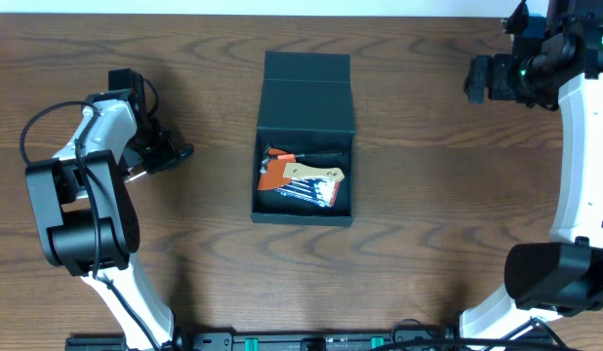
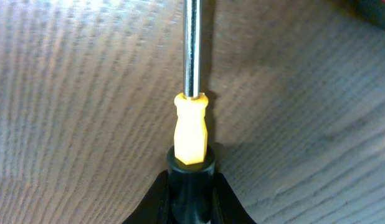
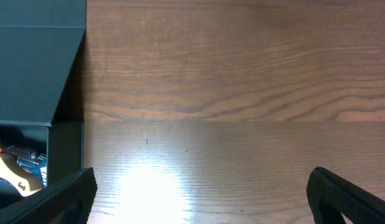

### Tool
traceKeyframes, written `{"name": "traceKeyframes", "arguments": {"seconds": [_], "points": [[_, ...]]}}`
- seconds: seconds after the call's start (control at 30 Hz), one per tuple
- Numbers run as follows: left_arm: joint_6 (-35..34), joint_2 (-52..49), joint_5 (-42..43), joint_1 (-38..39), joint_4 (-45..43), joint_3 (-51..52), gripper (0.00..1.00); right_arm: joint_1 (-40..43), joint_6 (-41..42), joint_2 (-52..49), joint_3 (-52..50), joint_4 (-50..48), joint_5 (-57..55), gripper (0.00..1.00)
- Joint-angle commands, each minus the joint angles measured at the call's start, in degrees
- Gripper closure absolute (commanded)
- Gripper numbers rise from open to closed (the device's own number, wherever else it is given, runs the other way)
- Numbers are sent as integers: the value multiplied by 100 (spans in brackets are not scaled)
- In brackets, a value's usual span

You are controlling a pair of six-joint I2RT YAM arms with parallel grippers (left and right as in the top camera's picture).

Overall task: Pack container
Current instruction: 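Lower the left gripper onto the screwdriver's black handle and close, then lift the screwdriver and carry it into the box, then release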

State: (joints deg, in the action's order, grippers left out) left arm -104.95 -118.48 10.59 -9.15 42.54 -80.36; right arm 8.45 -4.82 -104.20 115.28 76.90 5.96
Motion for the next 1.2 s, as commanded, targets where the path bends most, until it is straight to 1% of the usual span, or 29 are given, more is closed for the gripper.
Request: {"name": "traceKeyframes", "arguments": {"seconds": [0.0,0.2,0.43,0.57,0.87,1.03,1.17], "points": [[457,-186,-118,7,-37,24,94,11,-59,-17,-44,4,-15,1],[1012,-160,-177,7,48,24,94,11,-61,-17,-44,4,-15,1],[1893,219,-820,7,219,17,94,11,-61,-17,-44,2,-15,1],[2380,533,-957,7,190,17,94,11,-61,-17,-44,0,-15,1],[4059,1443,-966,57,179,-125,94,11,-59,-17,-44,-44,-13,1],[5021,2070,-866,343,208,-227,94,11,-59,-17,-44,-42,-13,1],[5947,2448,-444,734,229,-361,95,11,-61,-17,-44,-44,-15,1]]}}
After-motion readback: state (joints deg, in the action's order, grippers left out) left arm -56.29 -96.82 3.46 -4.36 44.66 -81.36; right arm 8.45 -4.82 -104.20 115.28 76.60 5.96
